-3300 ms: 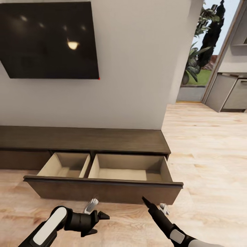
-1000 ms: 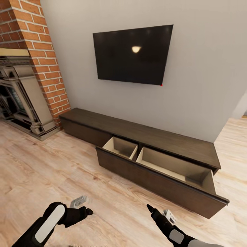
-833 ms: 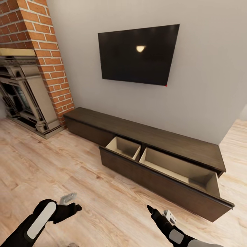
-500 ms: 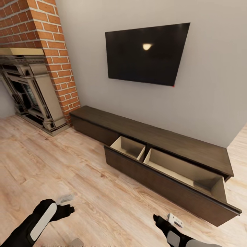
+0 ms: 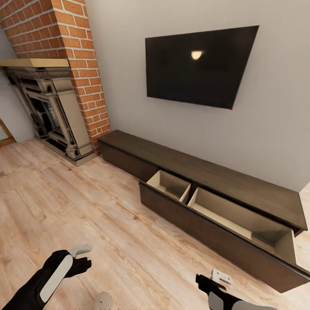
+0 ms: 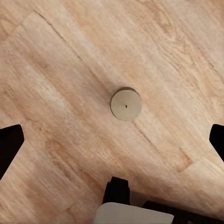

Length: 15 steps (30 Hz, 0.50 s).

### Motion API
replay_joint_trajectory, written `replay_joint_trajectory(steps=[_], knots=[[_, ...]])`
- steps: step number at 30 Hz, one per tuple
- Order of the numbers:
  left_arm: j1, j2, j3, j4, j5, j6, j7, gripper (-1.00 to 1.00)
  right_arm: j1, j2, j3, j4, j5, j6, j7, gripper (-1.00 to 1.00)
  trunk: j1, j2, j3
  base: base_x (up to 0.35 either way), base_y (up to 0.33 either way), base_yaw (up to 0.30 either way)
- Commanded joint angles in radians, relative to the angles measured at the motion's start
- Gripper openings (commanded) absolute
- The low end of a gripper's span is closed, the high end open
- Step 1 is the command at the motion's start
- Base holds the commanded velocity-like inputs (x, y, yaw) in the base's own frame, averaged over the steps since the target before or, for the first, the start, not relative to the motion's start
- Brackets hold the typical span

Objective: Place each of the two pumpkins and all three candles from the living room inside a cabinet in the living room (use any cabinet), then make sure every cabinet is closed, and position the cauldron so it is next to a table in the living room.

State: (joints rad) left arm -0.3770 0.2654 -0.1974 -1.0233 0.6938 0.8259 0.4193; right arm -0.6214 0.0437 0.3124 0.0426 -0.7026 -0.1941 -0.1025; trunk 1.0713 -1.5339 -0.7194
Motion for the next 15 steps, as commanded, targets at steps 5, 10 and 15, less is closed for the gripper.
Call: replay_joint_trajectory(steps=[5, 10, 15], knots=[[0.0, 0.0, -0.004, -0.001, 0.01, 0.001, 0.01, 1.0, -0.002, 0.019, 0.009, 0.003, 0.005, -0.004, -0.01, 1.0, -0.016, 0.028, 0.004, 0.0, 0.0, 0.154], [0.0, 0.001, -0.004, -0.005, 0.012, 0.002, 0.005, 1.0, -0.001, 0.027, 0.01, 0.002, 0.007, -0.005, 0.0, 1.0, -0.016, 0.028, -0.002, 0.0, 0.0, 0.127], [0.0, 0.001, 0.0, -0.01, 0.022, 0.004, -0.008, 1.0, -0.001, 0.026, 0.009, -0.057, 0.008, -0.013, 0.104, 1.0, -0.016, 0.028, -0.004, 0.0, 0.0, 0.025]])
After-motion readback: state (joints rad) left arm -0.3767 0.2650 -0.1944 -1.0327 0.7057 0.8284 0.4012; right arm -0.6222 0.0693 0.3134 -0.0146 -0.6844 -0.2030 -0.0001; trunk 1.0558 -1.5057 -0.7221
